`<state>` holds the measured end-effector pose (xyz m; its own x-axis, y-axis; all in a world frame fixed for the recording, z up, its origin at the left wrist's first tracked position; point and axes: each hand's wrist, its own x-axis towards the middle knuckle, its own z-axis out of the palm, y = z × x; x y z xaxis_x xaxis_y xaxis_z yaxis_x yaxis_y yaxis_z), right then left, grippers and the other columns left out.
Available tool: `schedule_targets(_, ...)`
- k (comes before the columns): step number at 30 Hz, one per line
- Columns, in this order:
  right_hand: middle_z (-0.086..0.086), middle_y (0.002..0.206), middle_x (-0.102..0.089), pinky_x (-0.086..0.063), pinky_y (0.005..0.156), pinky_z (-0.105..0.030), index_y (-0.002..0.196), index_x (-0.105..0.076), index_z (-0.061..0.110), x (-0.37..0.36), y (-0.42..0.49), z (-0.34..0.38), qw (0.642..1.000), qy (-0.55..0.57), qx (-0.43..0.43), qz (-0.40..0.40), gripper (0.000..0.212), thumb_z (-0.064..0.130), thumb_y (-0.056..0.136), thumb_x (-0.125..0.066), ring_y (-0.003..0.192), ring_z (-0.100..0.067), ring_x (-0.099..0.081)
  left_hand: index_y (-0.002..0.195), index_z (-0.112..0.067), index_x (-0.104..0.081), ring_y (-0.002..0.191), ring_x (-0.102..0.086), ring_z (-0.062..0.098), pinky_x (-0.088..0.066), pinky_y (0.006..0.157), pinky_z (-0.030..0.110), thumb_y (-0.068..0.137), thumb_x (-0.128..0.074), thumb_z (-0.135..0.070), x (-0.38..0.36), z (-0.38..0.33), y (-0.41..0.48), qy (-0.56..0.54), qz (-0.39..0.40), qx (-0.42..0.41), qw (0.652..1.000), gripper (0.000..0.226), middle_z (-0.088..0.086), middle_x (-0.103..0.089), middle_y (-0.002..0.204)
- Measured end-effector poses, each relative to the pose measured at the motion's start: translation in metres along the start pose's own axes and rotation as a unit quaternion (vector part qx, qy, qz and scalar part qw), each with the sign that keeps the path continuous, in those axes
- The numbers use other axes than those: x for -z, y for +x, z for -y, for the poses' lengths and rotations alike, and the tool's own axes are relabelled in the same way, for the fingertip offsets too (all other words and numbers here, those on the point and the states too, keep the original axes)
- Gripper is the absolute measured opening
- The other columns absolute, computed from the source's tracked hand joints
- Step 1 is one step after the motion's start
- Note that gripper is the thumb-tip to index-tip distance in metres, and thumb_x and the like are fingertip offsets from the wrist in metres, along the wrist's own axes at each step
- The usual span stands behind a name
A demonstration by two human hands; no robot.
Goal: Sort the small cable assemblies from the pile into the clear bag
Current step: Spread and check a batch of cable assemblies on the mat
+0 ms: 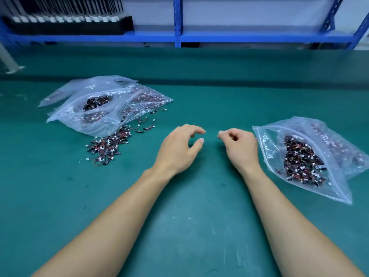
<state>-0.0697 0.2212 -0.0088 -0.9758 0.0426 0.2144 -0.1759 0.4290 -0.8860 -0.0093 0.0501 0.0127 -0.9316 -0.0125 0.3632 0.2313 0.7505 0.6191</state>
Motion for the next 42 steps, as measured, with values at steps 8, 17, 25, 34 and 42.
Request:
schedule_targets(8, -0.008, 0.075, -0.071, -0.040, 0.060, -0.018, 0.072, -0.072, 0.009, -0.003, 0.001, -0.001, 1.000, -0.011, 0.006, -0.003, 0.023, 0.026, 0.088, -0.069, 0.067, -0.010, -0.055, 0.159, -0.021, -0.014, 0.152, 0.002, 0.032, -0.003, 0.124, 0.046, 0.095, -0.028, -0.068, 0.026, 0.083, 0.036, 0.274, 0.061, 0.221, 0.934, 0.081, 0.013, -0.003, 0.166)
schedule_targets(17, -0.012, 0.077, -0.069, -0.039, 0.062, -0.026, 0.072, -0.072, 0.009, -0.003, 0.000, -0.002, 1.000, 0.000, -0.002, 0.005, 0.024, 0.026, 0.089, -0.068, 0.063, -0.005, -0.051, 0.158, -0.011, -0.012, 0.153, 0.005, 0.020, 0.001, 0.124, 0.038, 0.093, -0.025, -0.073, 0.019, 0.062, 0.016, 0.237, 0.151, 0.138, 0.950, 0.091, 0.009, -0.001, 0.167)
schedule_targets(25, -0.011, 0.075, -0.068, -0.040, 0.062, -0.028, 0.072, -0.072, 0.012, -0.003, 0.000, -0.001, 1.000, 0.009, -0.005, 0.007, 0.024, 0.028, 0.089, -0.068, 0.062, -0.010, -0.049, 0.147, -0.027, -0.043, 0.149, -0.015, 0.003, -0.005, 0.124, 0.032, 0.090, -0.042, -0.066, 0.010, 0.011, -0.045, 0.035, 0.179, -0.090, 0.979, 0.070, -0.012, -0.031, 0.159)
schedule_targets(34, -0.016, 0.076, -0.064, -0.039, 0.061, -0.027, 0.072, -0.070, 0.008, -0.003, 0.000, -0.001, 1.000, 0.024, -0.015, 0.012, 0.026, 0.029, 0.089, -0.067, 0.064, -0.008, -0.050, 0.157, -0.026, -0.022, 0.153, -0.005, 0.018, -0.003, 0.124, 0.046, 0.097, -0.025, -0.068, 0.032, 0.085, 0.048, 0.222, 0.040, 0.147, 0.963, 0.074, 0.000, -0.013, 0.166)
schedule_targets(42, -0.013, 0.070, -0.061, -0.038, 0.060, -0.028, 0.071, -0.070, 0.011, -0.003, 0.000, -0.001, 1.000, 0.022, -0.014, 0.010, 0.026, 0.028, 0.089, -0.067, 0.062, -0.011, -0.047, 0.156, -0.019, -0.026, 0.151, -0.013, 0.021, -0.011, 0.122, 0.042, 0.093, -0.024, -0.071, 0.026, 0.100, 0.055, 0.254, 0.081, 0.164, 0.950, 0.081, 0.002, -0.018, 0.165)
